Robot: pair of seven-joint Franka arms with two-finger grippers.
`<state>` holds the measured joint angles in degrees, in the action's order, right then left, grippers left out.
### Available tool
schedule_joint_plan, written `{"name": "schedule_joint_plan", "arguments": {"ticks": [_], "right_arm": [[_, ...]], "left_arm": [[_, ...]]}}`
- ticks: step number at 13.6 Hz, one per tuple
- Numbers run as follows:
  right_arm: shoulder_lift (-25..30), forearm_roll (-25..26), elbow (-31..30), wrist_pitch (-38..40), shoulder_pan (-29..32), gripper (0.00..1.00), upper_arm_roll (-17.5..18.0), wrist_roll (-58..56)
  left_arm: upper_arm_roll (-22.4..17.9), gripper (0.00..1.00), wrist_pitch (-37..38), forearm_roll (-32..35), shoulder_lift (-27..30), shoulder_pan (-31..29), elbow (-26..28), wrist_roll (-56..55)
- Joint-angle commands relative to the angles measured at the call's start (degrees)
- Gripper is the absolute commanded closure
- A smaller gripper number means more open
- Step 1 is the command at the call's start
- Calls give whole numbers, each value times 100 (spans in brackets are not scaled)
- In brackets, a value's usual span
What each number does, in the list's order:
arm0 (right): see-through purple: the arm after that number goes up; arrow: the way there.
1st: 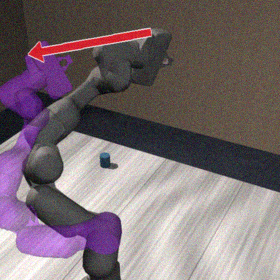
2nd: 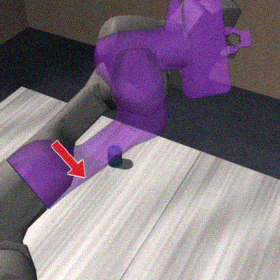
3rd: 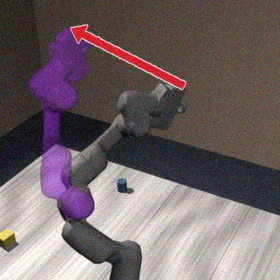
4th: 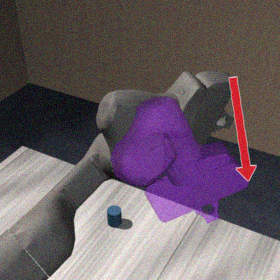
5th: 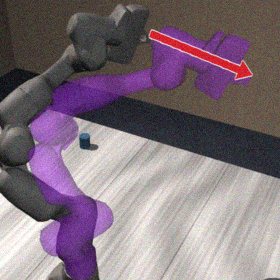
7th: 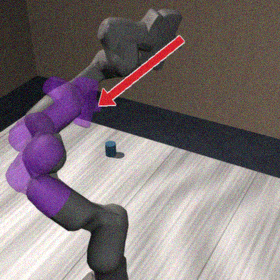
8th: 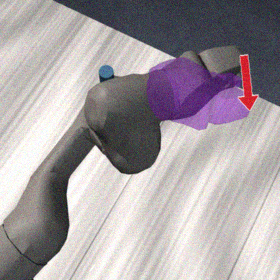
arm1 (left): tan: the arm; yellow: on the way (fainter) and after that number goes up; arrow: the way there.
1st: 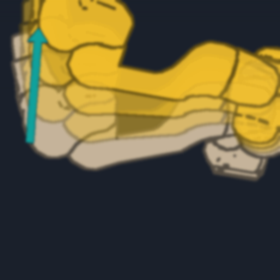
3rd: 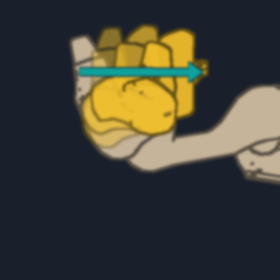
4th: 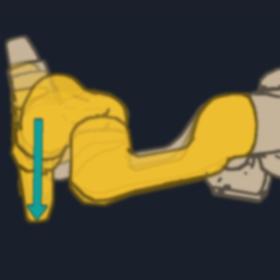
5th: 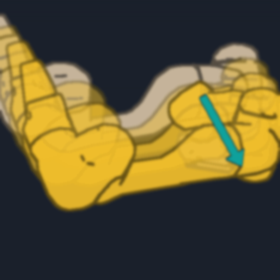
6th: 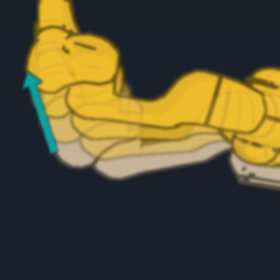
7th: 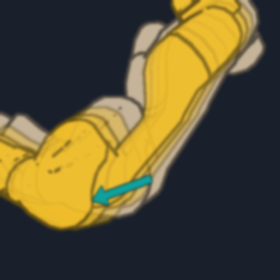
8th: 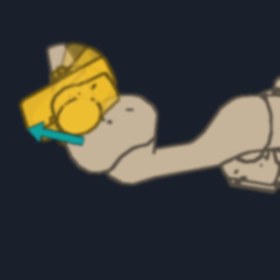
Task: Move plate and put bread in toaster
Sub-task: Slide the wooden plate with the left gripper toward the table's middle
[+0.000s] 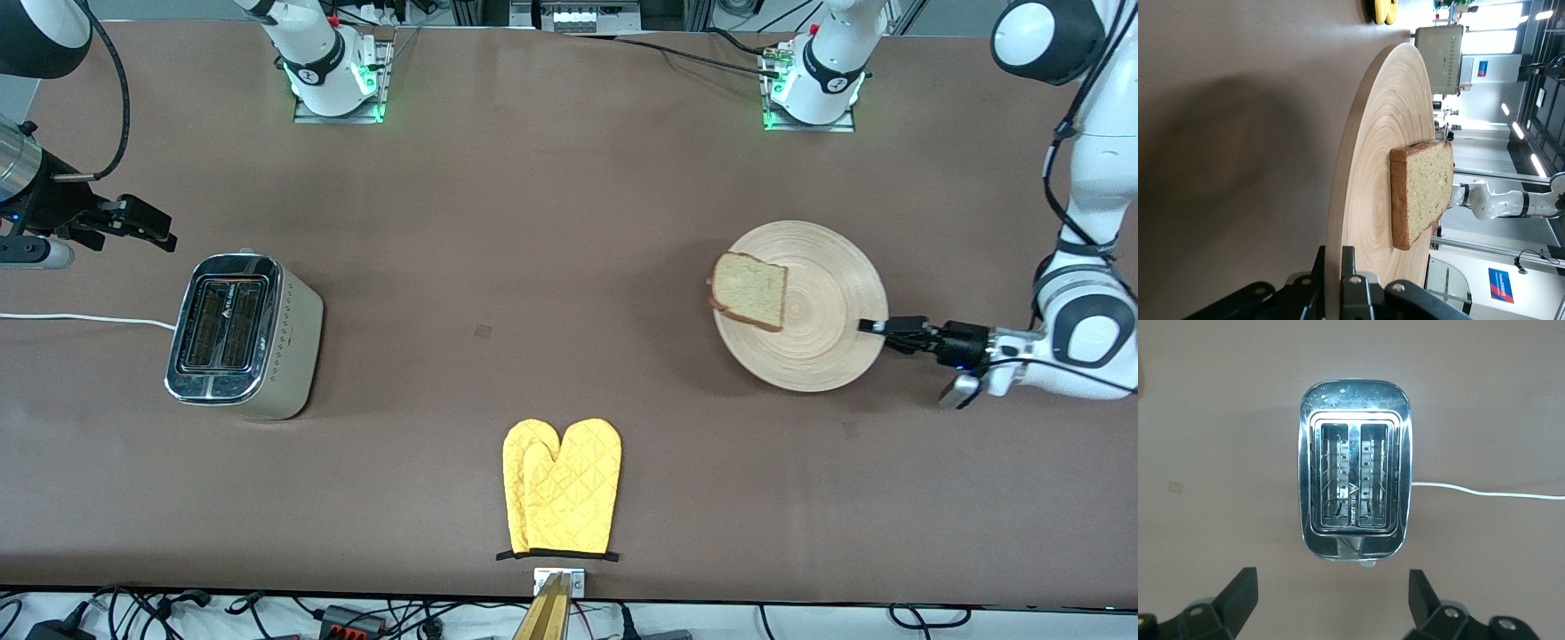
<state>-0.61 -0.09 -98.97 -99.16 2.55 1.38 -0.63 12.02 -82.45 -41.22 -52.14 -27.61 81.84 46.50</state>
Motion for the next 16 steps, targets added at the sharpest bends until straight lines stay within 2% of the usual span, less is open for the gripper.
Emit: {"name": "schedule_joint_plan", "arguments": {"ticks": [1, 3, 8, 10, 14, 16], "right_arm": [[-1, 53, -35, -77, 35, 0, 21, -77], [-36, 53, -35, -77, 44, 0, 21, -218], [-71, 36, -35, -129, 105, 0, 21, -411], [-89, 18, -35, -164, 114, 0, 12, -438], [-80, 53, -35, -156, 132, 0, 12, -438], [-36, 62, -44, -103, 140, 0, 12, -447]], "left_arm": [[352, 99, -514, -245, 309, -16, 558, -185], [765, 99, -1331, -552, 555, -25, 1190, -194], [1863, 99, -3099, -1528, 740, -69, 2282, -202], [2136, 99, -3591, -1739, 784, -52, 2493, -202], [2954, 99, -5094, -2301, 767, -8, 2968, -202], [3034, 99, -5421, -2565, 732, 219, 3004, -124]]}}
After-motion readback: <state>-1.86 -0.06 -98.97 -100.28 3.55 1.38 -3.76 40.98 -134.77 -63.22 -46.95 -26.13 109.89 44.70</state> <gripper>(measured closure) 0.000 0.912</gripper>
